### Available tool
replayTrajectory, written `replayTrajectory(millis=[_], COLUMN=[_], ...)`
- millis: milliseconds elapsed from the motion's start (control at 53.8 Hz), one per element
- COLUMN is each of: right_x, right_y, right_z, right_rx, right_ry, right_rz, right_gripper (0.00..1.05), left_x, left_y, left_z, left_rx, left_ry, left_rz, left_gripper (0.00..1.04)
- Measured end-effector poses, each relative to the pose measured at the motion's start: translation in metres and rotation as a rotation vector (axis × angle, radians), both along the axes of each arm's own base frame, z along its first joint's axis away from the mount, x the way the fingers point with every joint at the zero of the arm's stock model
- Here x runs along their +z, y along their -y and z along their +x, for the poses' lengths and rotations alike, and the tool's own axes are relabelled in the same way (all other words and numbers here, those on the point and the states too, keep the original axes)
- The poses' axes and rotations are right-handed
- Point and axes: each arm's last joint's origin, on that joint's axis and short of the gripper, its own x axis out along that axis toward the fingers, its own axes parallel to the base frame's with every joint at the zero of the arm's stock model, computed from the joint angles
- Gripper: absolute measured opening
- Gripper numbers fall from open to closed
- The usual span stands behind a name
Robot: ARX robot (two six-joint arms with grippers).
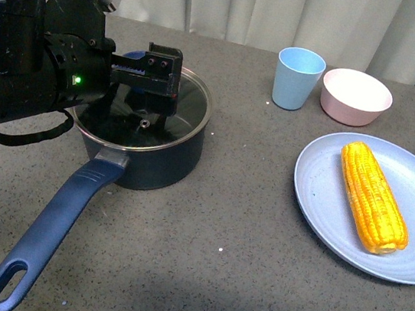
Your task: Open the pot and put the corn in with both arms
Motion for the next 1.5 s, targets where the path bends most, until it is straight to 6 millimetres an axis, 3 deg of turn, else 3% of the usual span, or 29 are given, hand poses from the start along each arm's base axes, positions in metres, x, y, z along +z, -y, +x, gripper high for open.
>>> replayTrajectory(millis=[93,297,576,761,947,1300,1504], right_x=[0.0,0.0,0.0,0.0,0.0,0.0,0.0], right_y=[0.0,0.0,0.0,0.0,0.0,0.0,0.0], right_z=[0.0,0.0,0.0,0.0,0.0,0.0,0.0], right_rx=[0.0,0.0,0.0,0.0,0.0,0.0,0.0], right_ry=[0.0,0.0,0.0,0.0,0.0,0.0,0.0], right_rz=[0.0,0.0,0.0,0.0,0.0,0.0,0.0], right_gripper=[0.96,0.96,0.96,0.96,0.96,0.96,0.96], left_x=[-0.001,-0.002,0.002,0.022,0.04,0.015,-0.003], left_y=[0.0,0.002,0.003,-0.004,-0.034,-0.12,-0.141], left_z=[0.0,0.0,-0.001,-0.006,-0.006,-0.01,-0.007], left_rx=[-0.001,-0.017,-0.035,-0.014,0.066,0.262,0.302], left_ry=[-0.002,-0.004,0.016,0.065,0.127,0.106,0.107], left_rz=[0.005,0.0,0.005,-0.016,-0.04,-0.013,-0.029], left_gripper=[0.94,0.64,0.63,0.63,0.63,0.63,0.63])
